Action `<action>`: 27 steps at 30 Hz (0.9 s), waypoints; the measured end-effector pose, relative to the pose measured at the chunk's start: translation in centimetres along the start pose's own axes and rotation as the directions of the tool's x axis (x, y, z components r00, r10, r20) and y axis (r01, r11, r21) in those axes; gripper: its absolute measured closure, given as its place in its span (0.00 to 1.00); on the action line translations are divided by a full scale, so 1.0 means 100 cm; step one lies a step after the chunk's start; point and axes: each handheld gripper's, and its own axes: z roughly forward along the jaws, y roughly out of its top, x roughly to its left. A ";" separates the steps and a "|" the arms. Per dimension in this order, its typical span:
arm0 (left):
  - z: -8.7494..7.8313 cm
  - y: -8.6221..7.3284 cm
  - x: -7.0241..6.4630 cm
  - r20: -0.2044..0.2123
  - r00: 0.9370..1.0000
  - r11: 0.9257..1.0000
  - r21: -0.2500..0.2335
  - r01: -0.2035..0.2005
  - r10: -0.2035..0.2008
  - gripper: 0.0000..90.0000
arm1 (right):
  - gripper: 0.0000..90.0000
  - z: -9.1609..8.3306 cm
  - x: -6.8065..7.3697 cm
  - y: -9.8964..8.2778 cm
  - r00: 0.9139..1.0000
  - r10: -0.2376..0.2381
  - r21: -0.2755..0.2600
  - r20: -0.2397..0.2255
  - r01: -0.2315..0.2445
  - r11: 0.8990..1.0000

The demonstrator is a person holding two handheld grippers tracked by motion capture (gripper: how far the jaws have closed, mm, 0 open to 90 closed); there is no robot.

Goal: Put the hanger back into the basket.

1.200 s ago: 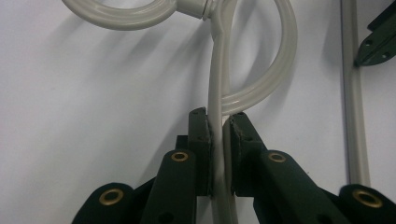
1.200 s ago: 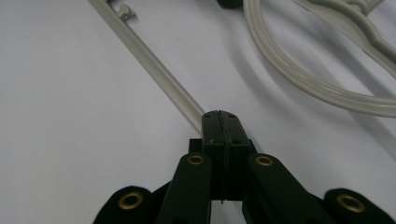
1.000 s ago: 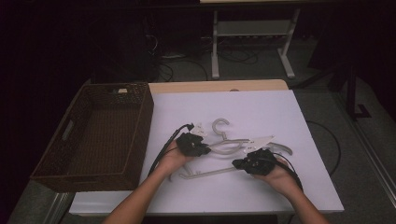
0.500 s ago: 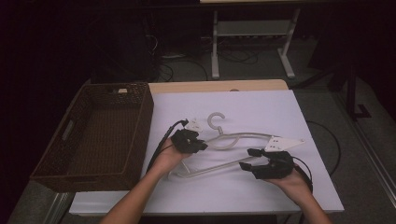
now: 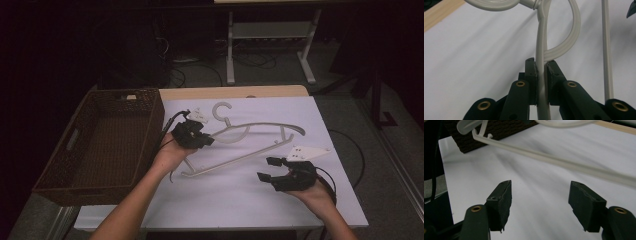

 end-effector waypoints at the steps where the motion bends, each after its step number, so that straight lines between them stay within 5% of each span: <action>1: -0.003 0.001 0.001 0.000 1.000 1.000 -0.001 0.007 -0.007 0.91 | 0.38 0.000 0.000 0.000 1.000 0.002 0.001 0.000 -0.002 1.000; 10: -0.039 0.003 0.020 0.012 0.997 0.996 -0.023 0.083 -0.083 0.91 | 0.38 0.000 -0.001 0.000 1.000 0.000 -0.005 0.007 0.000 1.000; 15: -0.061 -0.002 0.033 -0.022 0.996 0.996 0.006 0.087 -0.087 0.91 | 0.38 0.000 0.000 0.000 1.000 0.004 -0.003 0.007 -0.004 1.000; 27: -0.118 -0.026 0.067 -0.082 0.984 0.987 -0.030 0.158 -0.160 0.91 | 0.38 0.003 0.001 0.001 1.000 0.003 0.005 0.006 -0.003 1.000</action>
